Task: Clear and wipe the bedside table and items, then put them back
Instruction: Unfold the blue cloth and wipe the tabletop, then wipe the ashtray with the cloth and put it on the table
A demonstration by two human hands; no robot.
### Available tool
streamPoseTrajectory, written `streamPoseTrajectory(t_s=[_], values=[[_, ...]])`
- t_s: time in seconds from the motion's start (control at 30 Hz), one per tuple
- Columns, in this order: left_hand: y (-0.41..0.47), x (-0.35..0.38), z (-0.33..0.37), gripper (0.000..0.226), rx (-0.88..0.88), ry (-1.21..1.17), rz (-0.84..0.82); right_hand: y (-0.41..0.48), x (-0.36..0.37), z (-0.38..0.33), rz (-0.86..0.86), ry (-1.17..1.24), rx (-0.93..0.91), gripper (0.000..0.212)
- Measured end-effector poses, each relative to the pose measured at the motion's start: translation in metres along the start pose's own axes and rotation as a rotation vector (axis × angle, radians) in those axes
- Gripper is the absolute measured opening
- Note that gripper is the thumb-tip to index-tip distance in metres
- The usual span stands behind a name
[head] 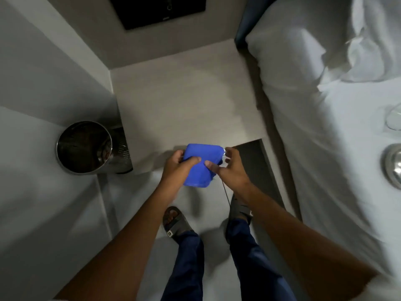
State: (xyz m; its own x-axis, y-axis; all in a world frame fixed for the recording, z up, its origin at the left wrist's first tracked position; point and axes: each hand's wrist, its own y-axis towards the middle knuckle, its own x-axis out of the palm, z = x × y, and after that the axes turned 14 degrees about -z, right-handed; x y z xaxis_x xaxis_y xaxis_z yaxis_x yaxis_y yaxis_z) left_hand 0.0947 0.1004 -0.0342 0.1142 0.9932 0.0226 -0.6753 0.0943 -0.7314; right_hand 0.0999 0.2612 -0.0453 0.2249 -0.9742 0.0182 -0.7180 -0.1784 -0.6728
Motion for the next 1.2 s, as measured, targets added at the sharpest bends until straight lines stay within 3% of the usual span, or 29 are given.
streamPoseTrajectory(t_s=[0.07,0.13,0.2,0.43,0.57,0.67,0.73,0.87,0.93,1.0,1.07,1.13,1.2], values=[[-0.016,0.014,0.015,0.028,0.004,-0.064,-0.049,-0.025,-0.028,-0.011,-0.103,0.078,0.073,0.085],[-0.031,0.037,0.030,0.027,0.008,-0.089,-0.128,-0.051,-0.059,-0.020,-0.258,0.197,0.079,0.065],[-0.039,0.063,0.038,0.021,0.020,-0.034,-0.159,-0.073,-0.078,-0.029,-0.262,0.274,0.038,0.044],[-0.046,0.173,0.074,0.011,0.186,0.197,-0.215,-0.135,-0.151,-0.057,0.051,0.332,-0.114,0.032],[-0.048,0.239,0.096,0.005,0.291,0.329,-0.312,-0.166,-0.198,-0.065,0.216,0.299,-0.162,0.037],[-0.048,0.281,0.107,0.022,0.318,0.395,-0.386,-0.192,-0.235,-0.070,0.377,0.278,-0.197,0.033],[-0.048,0.305,0.113,0.036,0.268,0.431,-0.417,-0.212,-0.258,-0.072,0.586,0.113,-0.258,0.037],[-0.050,0.341,0.112,0.038,0.232,0.569,-0.454,-0.239,-0.296,-0.063,0.884,-0.412,-0.281,0.054],[-0.051,0.356,0.112,0.043,0.215,0.566,-0.456,-0.234,-0.307,-0.047,0.854,-0.706,-0.133,0.061],[-0.051,0.373,0.113,0.044,0.201,0.554,-0.440,-0.226,-0.306,-0.029,0.663,-0.872,0.069,0.064],[-0.052,0.385,0.113,0.040,0.186,0.512,-0.421,-0.222,-0.302,-0.015,0.549,-0.863,0.127,0.065],[-0.051,0.392,0.114,0.039,0.121,0.422,-0.422,-0.220,-0.303,-0.012,0.565,-0.755,0.094,0.066],[-0.049,0.395,0.113,0.024,0.081,0.317,-0.482,-0.219,-0.304,-0.015,0.585,-0.670,0.064,0.065]])
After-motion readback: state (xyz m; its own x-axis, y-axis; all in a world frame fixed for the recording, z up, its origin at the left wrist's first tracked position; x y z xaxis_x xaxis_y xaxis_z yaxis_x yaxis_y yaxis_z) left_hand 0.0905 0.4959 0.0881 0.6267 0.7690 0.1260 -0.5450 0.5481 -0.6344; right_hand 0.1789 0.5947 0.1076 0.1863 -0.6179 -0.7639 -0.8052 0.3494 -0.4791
